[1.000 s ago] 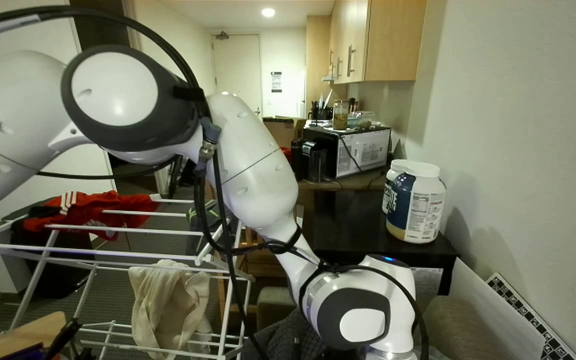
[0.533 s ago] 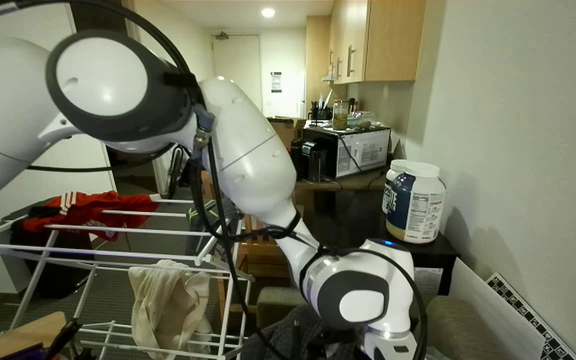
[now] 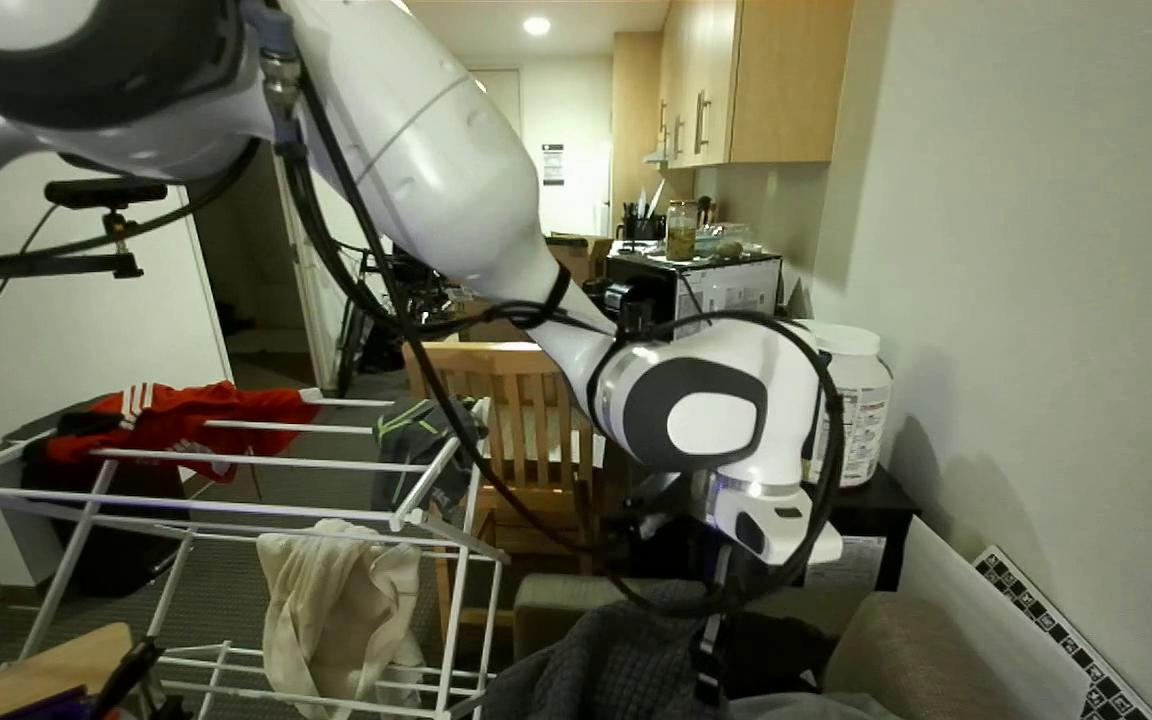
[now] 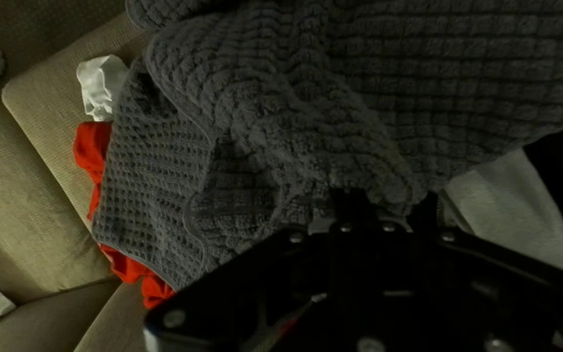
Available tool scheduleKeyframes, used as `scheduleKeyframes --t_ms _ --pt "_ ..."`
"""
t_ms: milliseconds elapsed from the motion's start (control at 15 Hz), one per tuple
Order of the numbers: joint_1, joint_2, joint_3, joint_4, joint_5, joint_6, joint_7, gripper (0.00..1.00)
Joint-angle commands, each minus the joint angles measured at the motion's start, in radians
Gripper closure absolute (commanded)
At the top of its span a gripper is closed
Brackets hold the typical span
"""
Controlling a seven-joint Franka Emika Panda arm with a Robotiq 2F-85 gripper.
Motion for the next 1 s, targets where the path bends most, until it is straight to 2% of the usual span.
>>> scheduleKeyframes --t_ms 0,333,933 --pt "-0.009 -0.122 0.039 -0.064 0.019 -0.046 -0.075 0.99" --pt "0.001 -0.219 0.08 -0.097 0.021 -0.074 -0.131 0.99" --pt "0.021 -0.363 0.138 -0.136 0.014 -0.128 -0.329 0.99"
